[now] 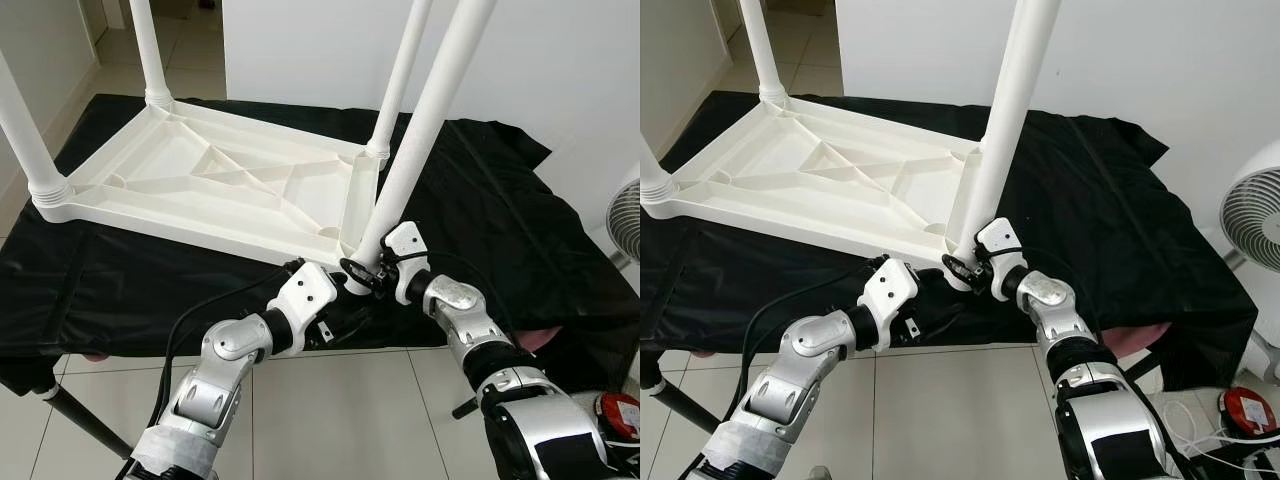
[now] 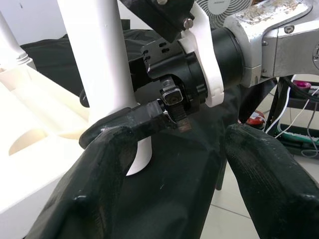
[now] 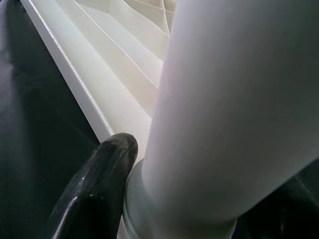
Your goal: Building children table
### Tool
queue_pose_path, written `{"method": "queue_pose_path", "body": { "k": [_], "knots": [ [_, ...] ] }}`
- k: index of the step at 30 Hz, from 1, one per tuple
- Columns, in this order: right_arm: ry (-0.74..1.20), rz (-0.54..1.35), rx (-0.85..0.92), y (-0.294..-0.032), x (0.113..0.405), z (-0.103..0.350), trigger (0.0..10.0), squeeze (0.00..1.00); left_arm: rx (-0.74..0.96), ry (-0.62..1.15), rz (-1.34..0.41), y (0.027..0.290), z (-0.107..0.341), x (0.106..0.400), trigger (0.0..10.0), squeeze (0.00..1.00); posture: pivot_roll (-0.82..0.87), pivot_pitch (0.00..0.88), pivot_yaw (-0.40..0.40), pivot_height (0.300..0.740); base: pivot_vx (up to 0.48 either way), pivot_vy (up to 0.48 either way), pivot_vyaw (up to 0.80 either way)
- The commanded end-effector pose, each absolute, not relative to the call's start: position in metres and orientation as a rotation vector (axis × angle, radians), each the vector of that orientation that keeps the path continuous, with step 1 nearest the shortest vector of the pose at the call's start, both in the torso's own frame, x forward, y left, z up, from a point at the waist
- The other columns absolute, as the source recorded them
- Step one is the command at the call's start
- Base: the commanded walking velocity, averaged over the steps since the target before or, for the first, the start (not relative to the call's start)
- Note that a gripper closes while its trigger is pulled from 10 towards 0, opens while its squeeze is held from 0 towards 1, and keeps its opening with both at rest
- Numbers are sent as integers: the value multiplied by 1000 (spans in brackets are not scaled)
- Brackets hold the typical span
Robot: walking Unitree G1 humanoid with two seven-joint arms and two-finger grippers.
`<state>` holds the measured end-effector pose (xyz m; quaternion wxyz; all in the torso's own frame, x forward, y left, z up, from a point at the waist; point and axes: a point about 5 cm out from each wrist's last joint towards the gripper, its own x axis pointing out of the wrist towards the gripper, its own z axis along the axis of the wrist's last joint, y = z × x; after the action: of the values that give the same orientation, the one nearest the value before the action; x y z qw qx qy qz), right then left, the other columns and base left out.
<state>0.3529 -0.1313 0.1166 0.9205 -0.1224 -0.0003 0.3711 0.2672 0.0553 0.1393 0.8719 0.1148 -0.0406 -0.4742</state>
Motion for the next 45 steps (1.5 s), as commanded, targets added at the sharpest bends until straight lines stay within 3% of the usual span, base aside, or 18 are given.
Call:
{"method": "queue_pose_path", "body": {
  "k": [1, 2, 3, 13, 21, 32, 33, 39, 40, 41, 42, 45],
  "knots": [
    [41, 764, -225, -131, 346, 103, 1451, 0, 239, -82, -913, 55, 136, 270, 10000, 0, 34, 0, -90, 740, 0, 0, 0],
    [39, 751, -215, -132, 346, 103, 8353, 0, 238, -82, -914, 55, 136, 270, 10000, 0, 34, 0, -90, 740, 0, 0, 0],
    [41, 714, -191, -133, 346, 102, 10000, 0, 237, -83, -915, 54, 137, 270, 10000, 0, 28, 0, -91, 740, 0, 0, 0],
    [57, 493, -109, -123, 344, 94, 10000, 0, 230, -82, -926, 51, 136, 269, 10000, 0, 16, 8, -89, 740, 0, 0, 0],
    [31, 114, 132, -99, 331, 95, 10000, 0, 225, -79, -922, 51, 135, 268, 10000, 0, 21, 15, -92, 740, 0, 0, 0],
    [-43, 172, 116, -84, 327, 111, 10000, 0, 226, -81, -924, 50, 136, 268, 10000, 0, 24, 11, -93, 740, 0, 0, 0],
    [-45, 184, 116, -84, 326, 110, 10000, 1000, 225, -81, -919, 51, 136, 269, 10000, 0, 26, 9, -95, 740, 0, 0, 0],
    [-63, 206, 62, -96, 323, 113, 10000, 1000, 224, -85, -912, 51, 137, 269, 10000, 0, 23, 9, -97, 740, 0, 0, 0],
    [-69, 214, 41, -100, 324, 114, 10000, 914, 224, -84, -912, 51, 136, 269, 10000, 0, 22, 9, -98, 740, 0, 0, 0],
    [-73, 218, 30, -104, 324, 114, 10000, 914, 224, -85, -913, 51, 136, 269, 10000, 0, 22, 9, -98, 740, 0, 0, 0],
    [-74, 213, 11, -110, 324, 114, 10000, 0, 225, -87, -911, 51, 136, 269, 10000, 0, 21, 10, -98, 740, 0, 0, 0],
    [-68, 216, -6, -119, 322, 112, 10000, 0, 225, -88, -898, 51, 137, 270, 10000, 0, 22, 11, -98, 740, 0, 0, 0]
  ]
}}
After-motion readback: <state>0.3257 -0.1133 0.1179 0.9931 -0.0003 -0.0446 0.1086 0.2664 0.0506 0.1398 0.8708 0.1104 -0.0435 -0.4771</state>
